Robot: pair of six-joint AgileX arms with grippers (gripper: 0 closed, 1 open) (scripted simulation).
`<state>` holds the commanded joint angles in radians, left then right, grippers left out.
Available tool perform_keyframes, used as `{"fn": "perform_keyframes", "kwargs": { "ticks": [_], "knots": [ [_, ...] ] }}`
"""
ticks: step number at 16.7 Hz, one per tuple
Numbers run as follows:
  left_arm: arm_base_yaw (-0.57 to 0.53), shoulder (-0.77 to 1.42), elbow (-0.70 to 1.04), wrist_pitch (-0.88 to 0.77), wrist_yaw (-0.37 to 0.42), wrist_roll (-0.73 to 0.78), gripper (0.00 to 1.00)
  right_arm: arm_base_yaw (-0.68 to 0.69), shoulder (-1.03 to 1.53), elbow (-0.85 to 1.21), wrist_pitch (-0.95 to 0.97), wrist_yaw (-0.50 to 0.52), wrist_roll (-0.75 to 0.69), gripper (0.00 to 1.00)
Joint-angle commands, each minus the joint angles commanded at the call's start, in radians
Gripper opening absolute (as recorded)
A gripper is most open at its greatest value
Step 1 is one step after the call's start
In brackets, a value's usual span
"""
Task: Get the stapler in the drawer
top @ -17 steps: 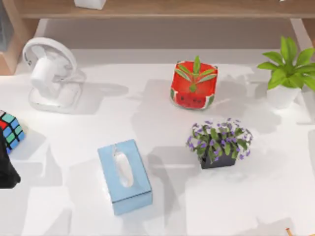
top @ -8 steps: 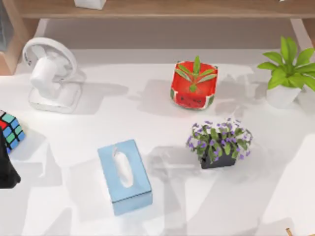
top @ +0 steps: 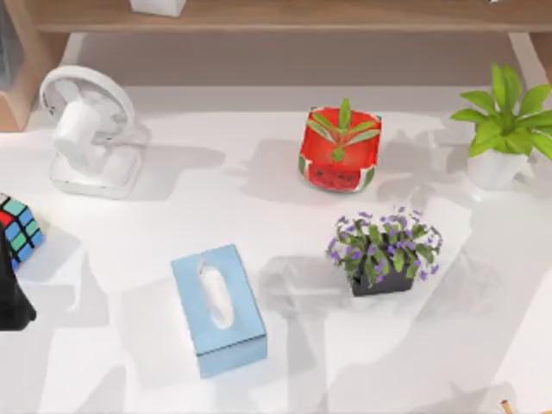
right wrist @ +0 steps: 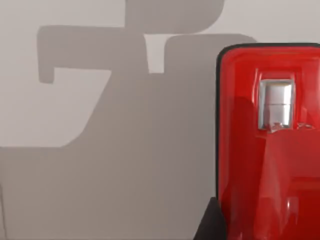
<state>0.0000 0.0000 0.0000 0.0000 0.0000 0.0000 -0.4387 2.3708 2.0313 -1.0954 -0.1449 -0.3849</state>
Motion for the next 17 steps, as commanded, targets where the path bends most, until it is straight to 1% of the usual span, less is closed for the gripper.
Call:
{"fn": "perform_keyframes", "kwargs": {
  "ticks": [3,5,11,14,17],
  "knots": [
    [0.000,0.000,0.000,0.000,0.000,0.000,1.00,0.011,-0.011,-0.008,0.015,0.002,0.004,0.00],
    [0.000,0.000,0.000,0.000,0.000,0.000,1.00,0.026,-0.060,-0.036,0.069,0.013,0.009,0.00],
    [0.000,0.000,0.000,0.000,0.000,0.000,1.00,0.062,-0.213,-0.195,0.236,0.049,0.024,0.00],
    [0.000,0.000,0.000,0.000,0.000,0.000,1.00,0.054,-0.197,-0.186,0.225,0.046,0.023,0.00],
    [0.000,0.000,0.000,0.000,0.000,0.000,1.00,0.036,-0.108,-0.105,0.149,0.027,0.015,0.00]
  ]
}}
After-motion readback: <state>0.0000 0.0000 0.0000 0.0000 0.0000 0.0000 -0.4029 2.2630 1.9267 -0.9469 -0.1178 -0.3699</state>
